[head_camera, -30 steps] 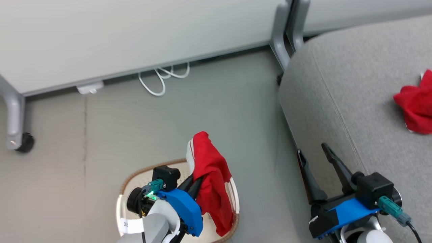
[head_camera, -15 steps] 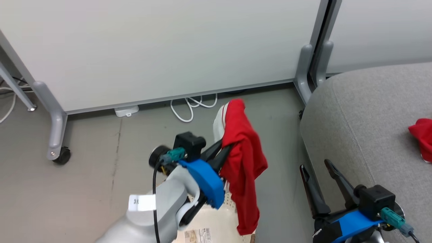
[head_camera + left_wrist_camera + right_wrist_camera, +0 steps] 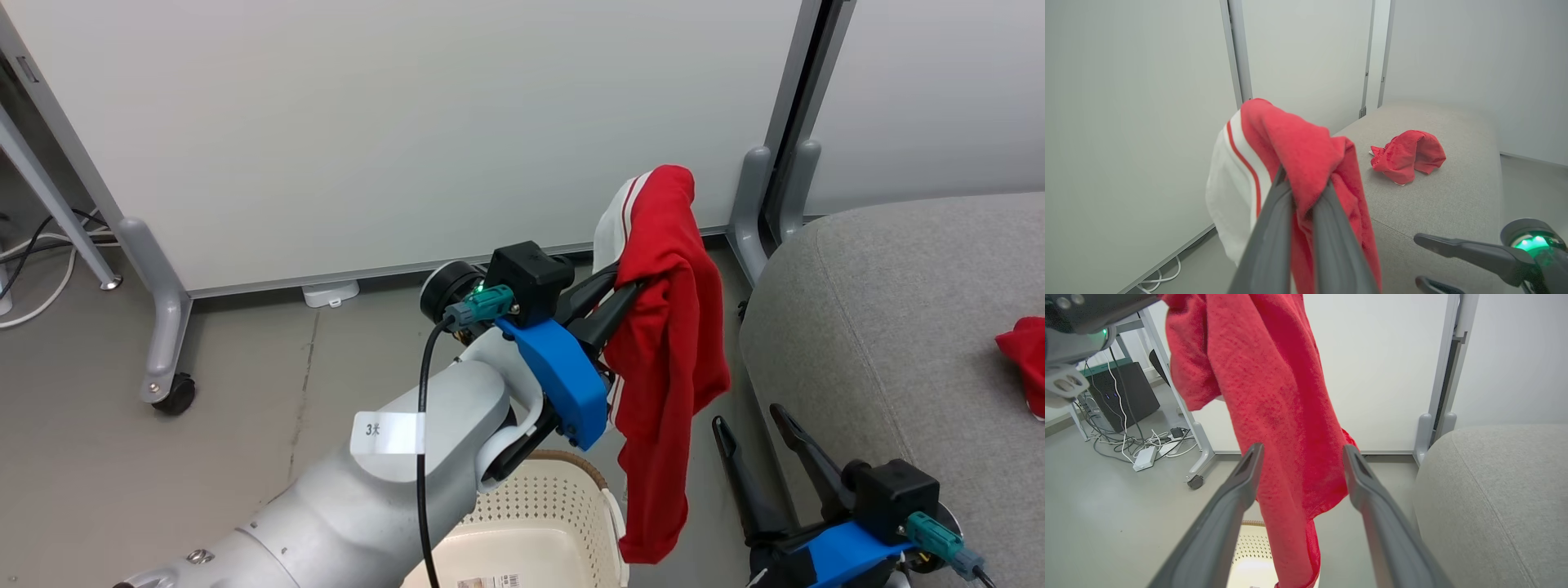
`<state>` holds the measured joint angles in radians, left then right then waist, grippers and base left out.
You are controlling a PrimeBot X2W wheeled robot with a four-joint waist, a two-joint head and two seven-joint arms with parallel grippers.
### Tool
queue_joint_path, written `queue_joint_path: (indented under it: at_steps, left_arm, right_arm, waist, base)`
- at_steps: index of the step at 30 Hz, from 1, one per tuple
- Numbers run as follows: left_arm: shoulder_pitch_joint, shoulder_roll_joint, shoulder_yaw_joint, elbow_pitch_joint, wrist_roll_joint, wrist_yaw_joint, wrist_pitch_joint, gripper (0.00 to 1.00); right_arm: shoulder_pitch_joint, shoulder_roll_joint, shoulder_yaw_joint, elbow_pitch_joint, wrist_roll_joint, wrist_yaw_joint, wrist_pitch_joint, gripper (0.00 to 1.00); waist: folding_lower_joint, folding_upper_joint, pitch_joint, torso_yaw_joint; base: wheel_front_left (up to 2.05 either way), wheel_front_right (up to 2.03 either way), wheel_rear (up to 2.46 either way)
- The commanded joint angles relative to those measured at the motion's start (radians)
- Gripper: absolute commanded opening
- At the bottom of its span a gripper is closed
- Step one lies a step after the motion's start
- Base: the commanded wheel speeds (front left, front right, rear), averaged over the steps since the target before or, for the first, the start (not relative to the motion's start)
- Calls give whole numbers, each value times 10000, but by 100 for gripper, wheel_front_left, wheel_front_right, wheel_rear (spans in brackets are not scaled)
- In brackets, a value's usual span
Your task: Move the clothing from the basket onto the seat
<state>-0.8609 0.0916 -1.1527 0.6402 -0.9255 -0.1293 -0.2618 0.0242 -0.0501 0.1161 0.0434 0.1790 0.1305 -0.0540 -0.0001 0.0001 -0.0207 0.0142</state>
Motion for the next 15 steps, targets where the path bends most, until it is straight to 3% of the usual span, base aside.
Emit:
queue_joint_path:
  at_steps: [1, 15]
  left_arm:
    - [-248, -12, -102, 90, -90, -17, -45, 0]
    - [-417, -261, -575, 426, -537, -18, -46, 0]
  right_arm:
    - [113, -5, 28, 18, 93, 5, -8, 100]
    - [-121, -5, 461, 176, 193, 5, -11, 100]
  waist:
    - [1, -1, -22, 12]
    - [1, -1, 160, -66]
  base:
    - [0, 0, 0]
    - [0, 0, 0]
